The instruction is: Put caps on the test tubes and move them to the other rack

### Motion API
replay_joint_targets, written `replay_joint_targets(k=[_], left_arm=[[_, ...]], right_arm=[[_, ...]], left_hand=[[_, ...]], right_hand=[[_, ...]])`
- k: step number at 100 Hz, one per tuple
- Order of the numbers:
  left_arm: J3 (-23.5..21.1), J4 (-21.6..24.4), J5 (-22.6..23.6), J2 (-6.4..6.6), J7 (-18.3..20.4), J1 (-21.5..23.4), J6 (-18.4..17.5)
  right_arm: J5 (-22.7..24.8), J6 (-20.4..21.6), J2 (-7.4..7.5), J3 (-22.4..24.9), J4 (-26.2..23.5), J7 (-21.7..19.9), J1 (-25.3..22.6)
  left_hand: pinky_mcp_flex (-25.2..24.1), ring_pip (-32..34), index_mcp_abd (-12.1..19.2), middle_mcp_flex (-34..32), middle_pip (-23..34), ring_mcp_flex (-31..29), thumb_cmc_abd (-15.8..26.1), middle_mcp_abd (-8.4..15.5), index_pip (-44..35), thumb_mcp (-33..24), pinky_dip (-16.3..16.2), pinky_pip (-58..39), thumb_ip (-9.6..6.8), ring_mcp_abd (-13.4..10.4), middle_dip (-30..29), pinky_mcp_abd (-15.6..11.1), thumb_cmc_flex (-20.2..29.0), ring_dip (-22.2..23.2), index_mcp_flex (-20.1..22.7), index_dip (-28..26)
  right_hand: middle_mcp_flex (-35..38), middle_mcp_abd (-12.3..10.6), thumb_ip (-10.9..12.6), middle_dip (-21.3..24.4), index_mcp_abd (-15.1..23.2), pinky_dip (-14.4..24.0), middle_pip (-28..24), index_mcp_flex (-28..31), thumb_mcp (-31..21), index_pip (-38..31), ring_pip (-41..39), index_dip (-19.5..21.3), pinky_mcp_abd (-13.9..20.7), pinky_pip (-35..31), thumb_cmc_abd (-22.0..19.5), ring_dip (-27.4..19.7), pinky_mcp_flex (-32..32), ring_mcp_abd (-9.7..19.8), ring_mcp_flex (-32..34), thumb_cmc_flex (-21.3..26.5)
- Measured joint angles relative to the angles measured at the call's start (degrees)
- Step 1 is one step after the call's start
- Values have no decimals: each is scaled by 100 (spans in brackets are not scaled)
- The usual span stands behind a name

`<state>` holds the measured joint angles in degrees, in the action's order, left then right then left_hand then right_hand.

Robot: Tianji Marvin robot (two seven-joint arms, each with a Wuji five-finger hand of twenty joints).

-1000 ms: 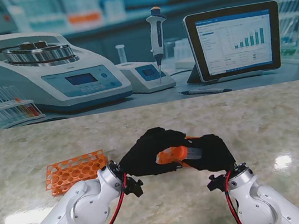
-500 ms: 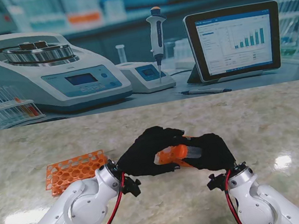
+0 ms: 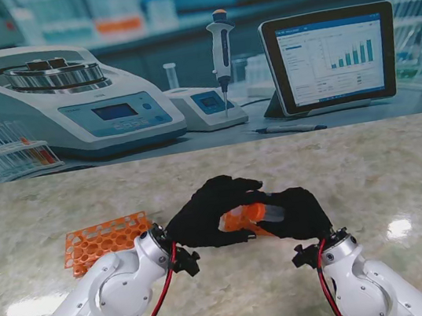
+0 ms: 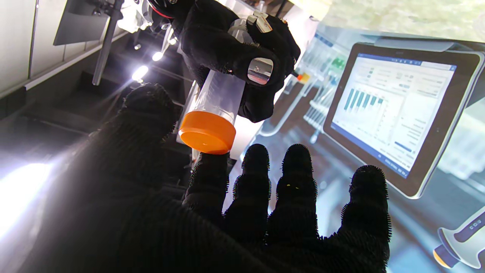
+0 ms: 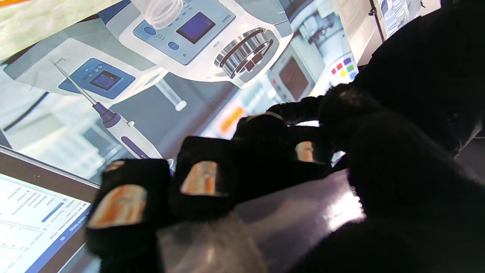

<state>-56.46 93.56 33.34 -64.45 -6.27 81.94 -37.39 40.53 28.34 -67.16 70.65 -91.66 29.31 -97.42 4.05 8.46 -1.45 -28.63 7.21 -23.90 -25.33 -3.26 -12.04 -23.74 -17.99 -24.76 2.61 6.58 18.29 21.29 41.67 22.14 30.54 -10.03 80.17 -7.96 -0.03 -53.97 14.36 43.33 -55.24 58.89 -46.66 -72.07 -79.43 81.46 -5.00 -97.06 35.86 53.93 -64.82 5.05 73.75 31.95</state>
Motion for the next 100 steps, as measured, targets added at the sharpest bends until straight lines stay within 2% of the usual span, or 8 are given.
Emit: replay_joint_targets(k=[36, 46, 57, 62, 77, 85, 100], left_arm=[[22, 41, 1, 1, -14, -22, -72], [13, 44, 39, -1, -45, -23, -79], [-12, 68, 53, -2, -68, -9, -78], [-27, 86, 50, -4, -77, 5, -78], [-92, 160, 47, -6, -80, 59, -77], [-138, 218, 44, -5, -57, 96, -69], [-238, 299, 98, -2, -53, 178, -61]], right_arm=[[0, -29, 1, -6, 0, -32, 13], [11, -40, 4, -7, 1, -44, 16], [30, -64, 10, -10, 3, -74, 25], [34, -74, 13, -15, 4, -93, 30], [60, -117, 30, -33, 7, -150, 54], [72, -137, 39, -42, 8, -180, 64], [105, -193, 52, -59, 7, -215, 85]], left_hand=[[-17, -1, -57, 65, -10, 0, 55, 0, 55, 49, 0, 58, -1, 0, -54, 0, 9, -2, 0, 28], [-17, -1, -163, 66, -10, 0, 59, 0, 57, 74, 0, 75, -1, 0, -54, 0, 9, -2, 1, 57], [-17, -1, -196, 74, -10, 0, 215, 0, 57, 114, 0, 75, -1, 0, -54, 0, 9, -3, 10, 59], [-24, -1, -277, 76, -10, 0, 361, 0, 62, 385, 0, 82, 0, 0, -54, 0, 76, -3, 52, 59], [-30, -1, -340, 77, -10, 0, 641, -3, 63, 664, 0, 147, -9, 0, -54, 0, 162, -3, 102, 59], [-33, -1, -396, 77, -10, 0, 841, -7, 70, 999, -49, 171, -22, 0, -54, -2, 356, -3, 126, -135], [-35, -1, -456, 79, -10, 0, 876, -8, 71, 1165, -67, 178, -23, 0, -54, -3, 420, -3, 129, -259]], right_hand=[[0, 0, 0, 0, 0, 0, 0, 0, 0, -1, 0, 2, 0, 3, -1, 0, 0, 0, 0, 0], [0, 0, 0, 0, 0, 0, 0, 0, 0, -2, 0, 2, 0, 4, -1, 0, 0, 0, 0, 0], [0, 0, 0, 0, 0, 0, 0, 0, 0, -2, 0, 2, 0, 4, -1, 0, 0, 0, 0, 0], [0, 0, 0, 0, 0, 0, 0, 0, 0, -3, 0, 2, 0, 4, -1, 0, 0, 0, 0, 0], [0, 0, 0, 0, 0, 0, 0, 0, 0, -2, 0, 2, 0, 4, -1, 0, 0, 0, 0, 0], [0, 0, 0, 0, 0, 0, 0, 0, 0, -2, 0, 2, 0, 4, -1, 0, 0, 0, 0, 0], [0, 0, 0, -1, 0, 0, 0, 0, 0, -3, 0, 2, 0, 4, -1, 0, 0, 0, 0, 0]])
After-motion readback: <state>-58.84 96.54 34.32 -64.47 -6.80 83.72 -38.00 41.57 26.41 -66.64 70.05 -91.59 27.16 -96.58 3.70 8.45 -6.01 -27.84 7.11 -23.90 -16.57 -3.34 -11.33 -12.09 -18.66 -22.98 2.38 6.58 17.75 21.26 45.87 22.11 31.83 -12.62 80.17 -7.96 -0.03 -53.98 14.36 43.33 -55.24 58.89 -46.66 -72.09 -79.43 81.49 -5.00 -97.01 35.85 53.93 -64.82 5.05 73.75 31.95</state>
